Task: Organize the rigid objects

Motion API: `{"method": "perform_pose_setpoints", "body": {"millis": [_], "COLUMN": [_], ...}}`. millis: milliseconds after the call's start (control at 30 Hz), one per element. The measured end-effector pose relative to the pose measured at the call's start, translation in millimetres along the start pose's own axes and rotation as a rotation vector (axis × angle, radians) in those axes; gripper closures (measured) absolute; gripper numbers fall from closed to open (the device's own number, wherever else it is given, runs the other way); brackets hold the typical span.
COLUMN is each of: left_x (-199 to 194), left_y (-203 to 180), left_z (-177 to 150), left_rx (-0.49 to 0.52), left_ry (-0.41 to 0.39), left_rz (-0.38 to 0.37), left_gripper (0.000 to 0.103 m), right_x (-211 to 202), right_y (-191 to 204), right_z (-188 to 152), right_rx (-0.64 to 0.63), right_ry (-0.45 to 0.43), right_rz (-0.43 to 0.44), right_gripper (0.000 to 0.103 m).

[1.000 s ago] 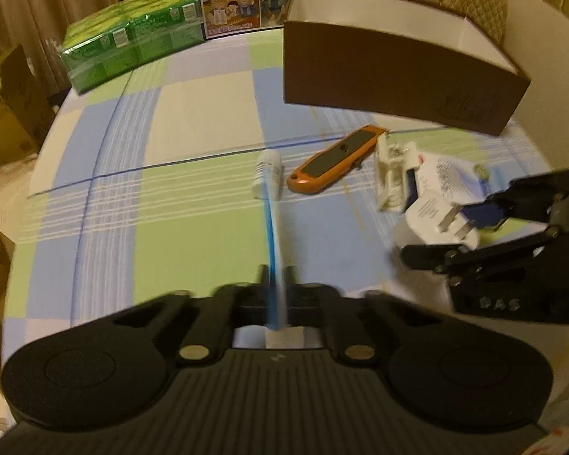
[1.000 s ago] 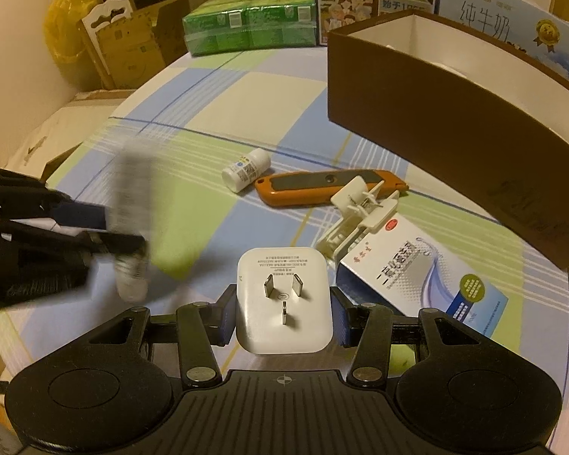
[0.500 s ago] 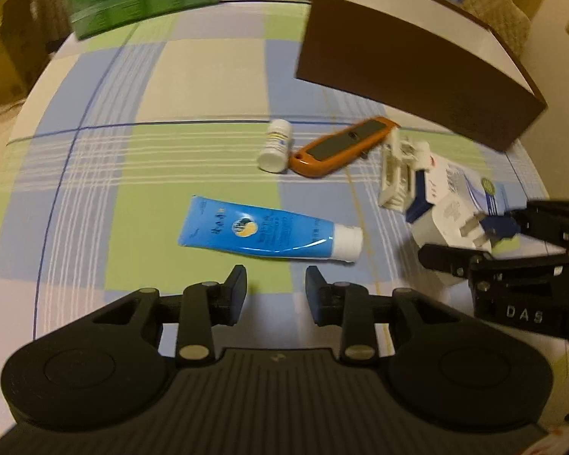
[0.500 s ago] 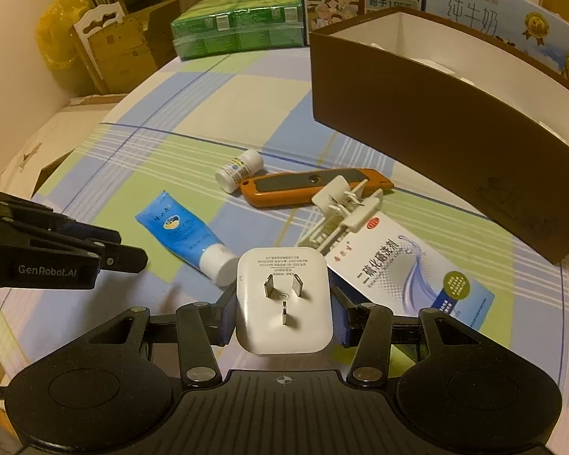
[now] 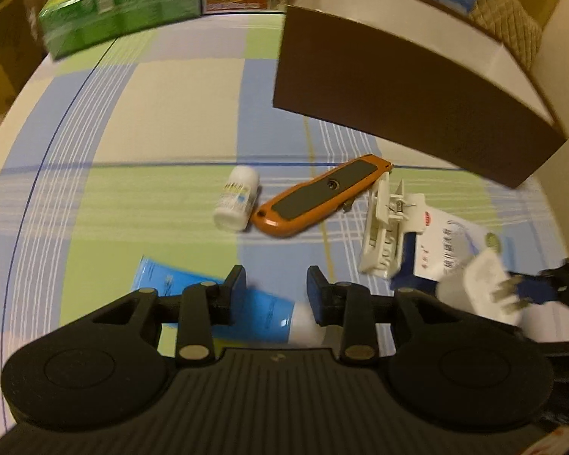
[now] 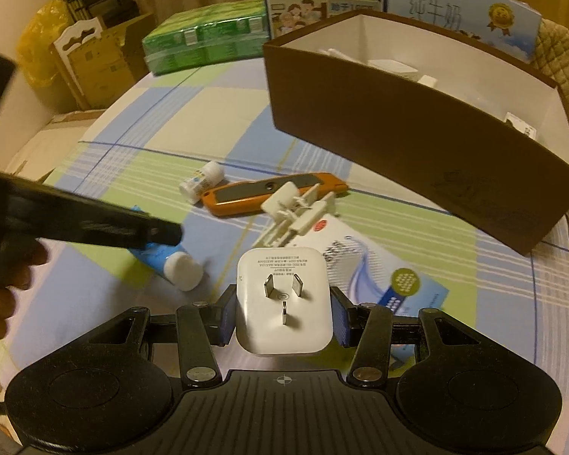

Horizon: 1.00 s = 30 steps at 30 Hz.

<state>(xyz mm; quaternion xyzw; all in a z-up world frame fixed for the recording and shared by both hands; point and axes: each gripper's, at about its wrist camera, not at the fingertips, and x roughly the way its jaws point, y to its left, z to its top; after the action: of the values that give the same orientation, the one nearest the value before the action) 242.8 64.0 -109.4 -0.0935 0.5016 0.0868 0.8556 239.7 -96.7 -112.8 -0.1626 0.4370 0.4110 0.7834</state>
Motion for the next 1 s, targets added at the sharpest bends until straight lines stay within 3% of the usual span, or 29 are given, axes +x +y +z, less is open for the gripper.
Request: {"method": "perform_pose_setpoints", "body": {"millis": [233,400,767,933,1000], "left_x": [10,-7,-29,-27,-27], "left_y": [-8,14,52,57,57], "left_z": [-20,-45,-73,-80,-81], "left_rx": [0.11,0.108,-0.002,-0.059,-0.073], "left_ry": [0.015,0.03,0.081,0.114,0.117], "left_rz": [0.077,0.107,0.164,0.146,0.142], "left_gripper": [0.072,0.072,0.065,0.065,0.071], "right_x": [-5,-7,1,4,4], "right_y": [-12,-15,-5,0,1], "right_z": [0,0,4,5,5], "right_rx": [0.031,0.041,0.017,0.006,0.005], "right_ry": [-0.008,-0.011,0.002,0.005,0.007], "right_rz": [-0.002,0.009,0.054,0.065,0.067], "right_gripper": [0.057,0.057,0.057,0.057,0.057]}}
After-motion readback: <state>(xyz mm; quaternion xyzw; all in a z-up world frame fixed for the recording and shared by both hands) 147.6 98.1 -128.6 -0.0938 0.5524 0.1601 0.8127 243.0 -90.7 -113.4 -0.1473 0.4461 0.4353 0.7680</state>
